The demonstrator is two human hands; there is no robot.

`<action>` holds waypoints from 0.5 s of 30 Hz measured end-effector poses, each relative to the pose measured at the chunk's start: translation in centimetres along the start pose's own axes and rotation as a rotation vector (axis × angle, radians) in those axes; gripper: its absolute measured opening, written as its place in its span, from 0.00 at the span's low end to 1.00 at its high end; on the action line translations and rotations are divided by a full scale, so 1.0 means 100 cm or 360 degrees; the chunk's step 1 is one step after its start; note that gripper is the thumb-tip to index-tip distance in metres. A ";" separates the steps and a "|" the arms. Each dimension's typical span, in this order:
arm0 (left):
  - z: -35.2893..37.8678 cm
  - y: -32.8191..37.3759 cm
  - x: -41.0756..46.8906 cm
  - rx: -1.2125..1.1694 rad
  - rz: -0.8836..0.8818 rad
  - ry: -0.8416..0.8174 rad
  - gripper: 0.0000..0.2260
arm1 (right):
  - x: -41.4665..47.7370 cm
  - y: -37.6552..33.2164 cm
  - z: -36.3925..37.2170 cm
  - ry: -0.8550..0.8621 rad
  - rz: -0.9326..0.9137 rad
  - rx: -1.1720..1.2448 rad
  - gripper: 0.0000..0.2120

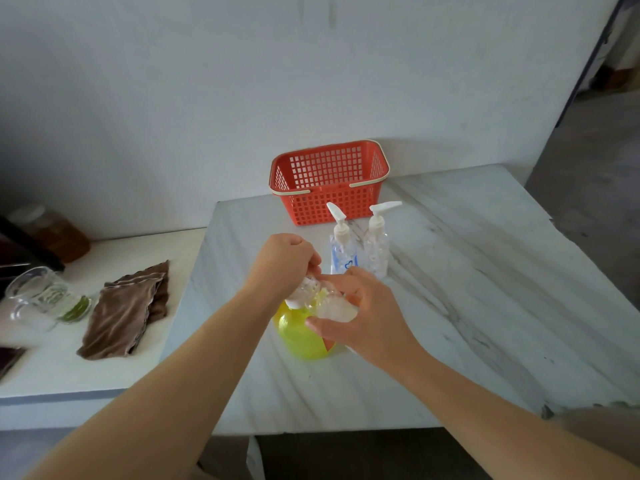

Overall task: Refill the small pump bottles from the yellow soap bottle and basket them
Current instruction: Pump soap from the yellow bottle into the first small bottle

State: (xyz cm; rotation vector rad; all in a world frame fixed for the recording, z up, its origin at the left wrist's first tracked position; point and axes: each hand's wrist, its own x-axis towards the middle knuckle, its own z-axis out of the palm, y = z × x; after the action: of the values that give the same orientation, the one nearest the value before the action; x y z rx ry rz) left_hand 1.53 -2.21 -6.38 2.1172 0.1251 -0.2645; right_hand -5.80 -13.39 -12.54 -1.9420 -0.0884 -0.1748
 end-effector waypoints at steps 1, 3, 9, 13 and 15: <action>0.001 -0.001 0.000 0.0006 -0.0003 -0.0003 0.11 | -0.001 0.001 0.000 -0.0004 0.0010 0.0003 0.26; 0.001 -0.003 0.000 0.0024 -0.0006 -0.0009 0.11 | 0.000 0.002 0.000 -0.0008 0.0022 0.0006 0.25; 0.002 -0.005 0.000 0.0017 -0.0040 -0.0039 0.11 | -0.001 0.002 0.001 -0.0015 0.0021 0.0005 0.25; -0.001 0.001 0.001 -0.0062 -0.0035 -0.0045 0.09 | 0.001 -0.001 0.000 -0.0006 0.0012 0.0010 0.28; -0.002 0.003 0.001 -0.0055 0.0013 -0.0051 0.08 | 0.001 -0.002 -0.001 -0.0006 -0.0005 0.0006 0.28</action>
State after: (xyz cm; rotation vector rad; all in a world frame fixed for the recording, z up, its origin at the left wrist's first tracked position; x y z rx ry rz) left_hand 1.76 -2.17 -6.04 2.0778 0.1018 -0.2891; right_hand -5.70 -13.41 -12.33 -1.9382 -0.0941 -0.1733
